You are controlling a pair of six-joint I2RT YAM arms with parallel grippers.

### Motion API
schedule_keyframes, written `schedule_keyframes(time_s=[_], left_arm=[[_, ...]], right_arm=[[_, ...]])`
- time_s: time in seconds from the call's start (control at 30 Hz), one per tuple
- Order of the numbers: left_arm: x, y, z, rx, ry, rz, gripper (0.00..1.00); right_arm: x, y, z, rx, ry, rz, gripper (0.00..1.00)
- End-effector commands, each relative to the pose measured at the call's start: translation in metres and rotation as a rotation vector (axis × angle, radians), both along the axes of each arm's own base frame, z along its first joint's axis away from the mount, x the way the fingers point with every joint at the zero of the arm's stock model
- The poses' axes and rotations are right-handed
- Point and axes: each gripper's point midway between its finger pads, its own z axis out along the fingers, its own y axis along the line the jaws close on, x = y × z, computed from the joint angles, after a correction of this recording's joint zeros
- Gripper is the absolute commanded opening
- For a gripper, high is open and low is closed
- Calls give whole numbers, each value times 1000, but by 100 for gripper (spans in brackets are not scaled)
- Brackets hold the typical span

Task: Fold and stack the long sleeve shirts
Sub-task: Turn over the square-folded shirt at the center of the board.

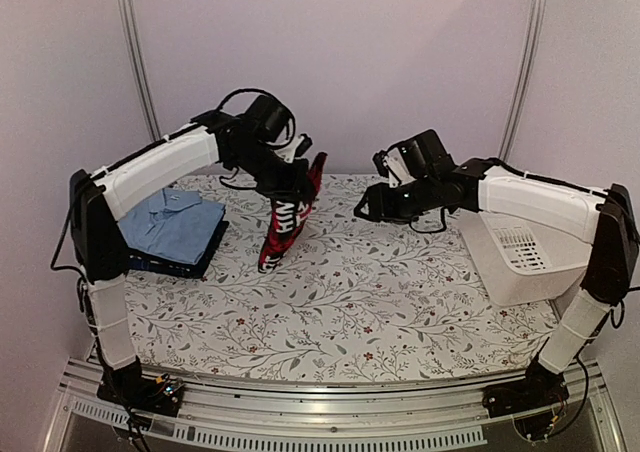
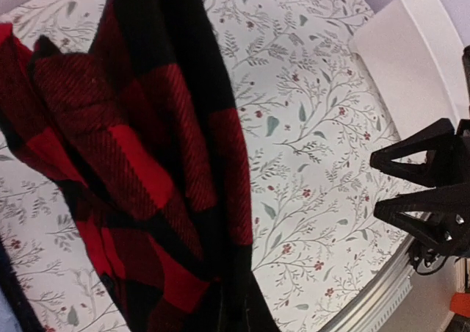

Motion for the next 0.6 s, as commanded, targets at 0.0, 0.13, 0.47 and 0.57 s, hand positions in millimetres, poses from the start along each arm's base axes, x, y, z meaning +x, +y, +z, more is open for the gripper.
schedule_keyframes(time_s=[0.0,0.13,0.47,0.57], left_arm=[[-54,-133,-55,-70,180,-55,21],[-76,-214,-72,-131,201,-113,54],[-31,-119,-63,-111,102,99,64],[-11,-70,-77,-94,99,135,64]], right_arm=[[-8,-58,26,-57,-65,-103,53],[-24,-111,35,-78,-101,-206,59],[-39,-106,-8,-40,17,-176,60],[-37,-101,-32,-59,61,-175,60]])
